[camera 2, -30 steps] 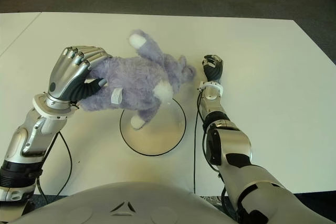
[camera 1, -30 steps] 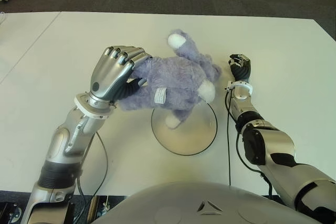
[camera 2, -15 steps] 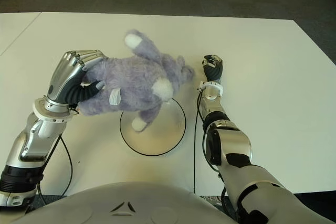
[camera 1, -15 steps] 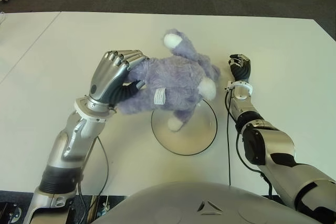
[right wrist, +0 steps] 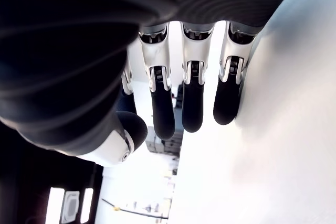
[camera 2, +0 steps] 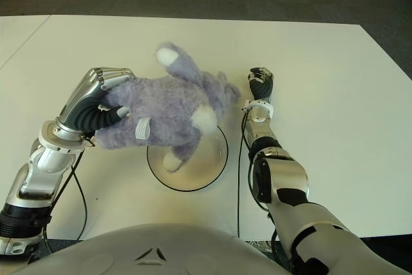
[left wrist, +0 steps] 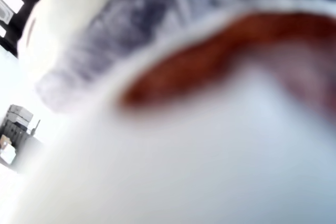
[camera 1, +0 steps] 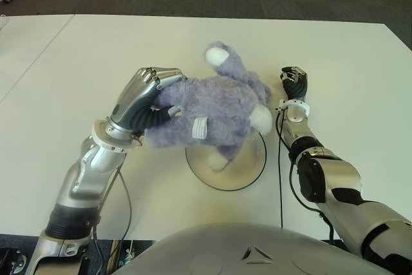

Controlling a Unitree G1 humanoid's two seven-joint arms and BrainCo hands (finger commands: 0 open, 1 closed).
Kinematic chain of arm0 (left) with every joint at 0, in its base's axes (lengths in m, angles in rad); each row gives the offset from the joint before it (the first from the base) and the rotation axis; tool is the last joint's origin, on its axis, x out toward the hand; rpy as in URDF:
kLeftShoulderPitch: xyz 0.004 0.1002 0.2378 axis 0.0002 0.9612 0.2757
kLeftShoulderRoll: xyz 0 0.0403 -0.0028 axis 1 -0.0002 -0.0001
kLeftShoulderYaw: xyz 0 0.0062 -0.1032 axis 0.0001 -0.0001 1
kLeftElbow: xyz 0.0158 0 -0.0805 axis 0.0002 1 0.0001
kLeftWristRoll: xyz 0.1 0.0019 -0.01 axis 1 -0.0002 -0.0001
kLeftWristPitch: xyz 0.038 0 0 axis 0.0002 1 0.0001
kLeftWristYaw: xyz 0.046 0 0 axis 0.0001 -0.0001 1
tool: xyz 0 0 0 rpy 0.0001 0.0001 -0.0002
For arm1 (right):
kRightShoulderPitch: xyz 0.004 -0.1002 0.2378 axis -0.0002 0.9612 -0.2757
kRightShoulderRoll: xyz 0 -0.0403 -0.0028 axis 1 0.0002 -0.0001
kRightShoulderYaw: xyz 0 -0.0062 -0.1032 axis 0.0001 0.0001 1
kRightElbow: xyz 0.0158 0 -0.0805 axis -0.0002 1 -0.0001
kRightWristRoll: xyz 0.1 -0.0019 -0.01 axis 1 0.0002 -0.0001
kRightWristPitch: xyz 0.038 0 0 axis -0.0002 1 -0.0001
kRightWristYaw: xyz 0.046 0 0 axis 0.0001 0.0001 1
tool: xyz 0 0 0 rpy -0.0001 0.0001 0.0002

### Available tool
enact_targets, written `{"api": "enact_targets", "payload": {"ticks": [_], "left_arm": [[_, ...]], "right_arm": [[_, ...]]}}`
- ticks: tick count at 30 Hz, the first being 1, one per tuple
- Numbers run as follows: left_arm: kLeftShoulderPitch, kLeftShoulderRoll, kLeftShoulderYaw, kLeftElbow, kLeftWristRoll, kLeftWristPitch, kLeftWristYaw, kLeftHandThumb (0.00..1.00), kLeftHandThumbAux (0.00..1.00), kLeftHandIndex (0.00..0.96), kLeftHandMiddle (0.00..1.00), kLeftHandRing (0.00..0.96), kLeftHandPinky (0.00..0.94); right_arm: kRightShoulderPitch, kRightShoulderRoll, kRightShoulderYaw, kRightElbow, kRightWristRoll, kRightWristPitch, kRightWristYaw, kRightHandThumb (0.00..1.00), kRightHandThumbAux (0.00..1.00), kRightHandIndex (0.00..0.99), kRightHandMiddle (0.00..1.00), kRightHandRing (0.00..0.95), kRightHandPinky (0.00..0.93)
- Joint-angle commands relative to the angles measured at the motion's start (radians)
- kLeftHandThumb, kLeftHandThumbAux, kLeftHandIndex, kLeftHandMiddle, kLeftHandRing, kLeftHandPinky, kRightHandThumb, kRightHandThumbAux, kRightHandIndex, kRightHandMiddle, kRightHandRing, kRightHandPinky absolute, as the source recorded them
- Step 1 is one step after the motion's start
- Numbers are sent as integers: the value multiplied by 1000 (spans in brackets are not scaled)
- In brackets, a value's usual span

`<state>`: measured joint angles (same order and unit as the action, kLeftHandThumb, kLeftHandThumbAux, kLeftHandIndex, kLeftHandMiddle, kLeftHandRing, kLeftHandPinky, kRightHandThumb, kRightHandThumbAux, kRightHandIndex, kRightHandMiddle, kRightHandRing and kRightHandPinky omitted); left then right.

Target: Put the doll into the plate.

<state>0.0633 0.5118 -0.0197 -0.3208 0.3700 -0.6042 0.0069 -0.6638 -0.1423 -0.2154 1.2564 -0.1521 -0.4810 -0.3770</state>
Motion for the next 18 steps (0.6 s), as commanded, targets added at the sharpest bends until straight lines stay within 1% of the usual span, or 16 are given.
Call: {"api": "enact_targets", "payload": {"ticks": [1,3,5,7,8,14,18], "left_arm": [[2,-8,0,40,-17,-38,-19,714,698,443,857,871,852],[1,-12,2,48,-11,-45,-18,714,698,443,867,880,870],[2,-16,-3,55,-9,-46,-21,713,698,443,872,881,867],[4,-18,-12,59,-17,-42,-32,713,698,443,874,878,856],[5,-18,-15,58,-23,-40,-38,713,698,443,867,871,844],[21,-13,-33,41,-75,-11,-101,714,697,443,858,865,840],[29,-19,-55,45,-152,0,-146,716,696,443,851,858,843]], "right_arm": [[160,64,7,97,5,82,5,702,733,400,332,264,101],[161,65,7,97,5,81,3,702,733,400,333,264,100],[161,65,8,97,5,80,4,702,733,401,334,263,93],[161,64,8,97,5,80,7,700,734,401,333,266,125],[161,64,8,97,5,79,8,700,734,400,331,264,115],[162,63,7,97,7,76,13,701,734,400,333,267,115],[162,62,5,97,8,78,15,702,734,400,347,276,99]]}}
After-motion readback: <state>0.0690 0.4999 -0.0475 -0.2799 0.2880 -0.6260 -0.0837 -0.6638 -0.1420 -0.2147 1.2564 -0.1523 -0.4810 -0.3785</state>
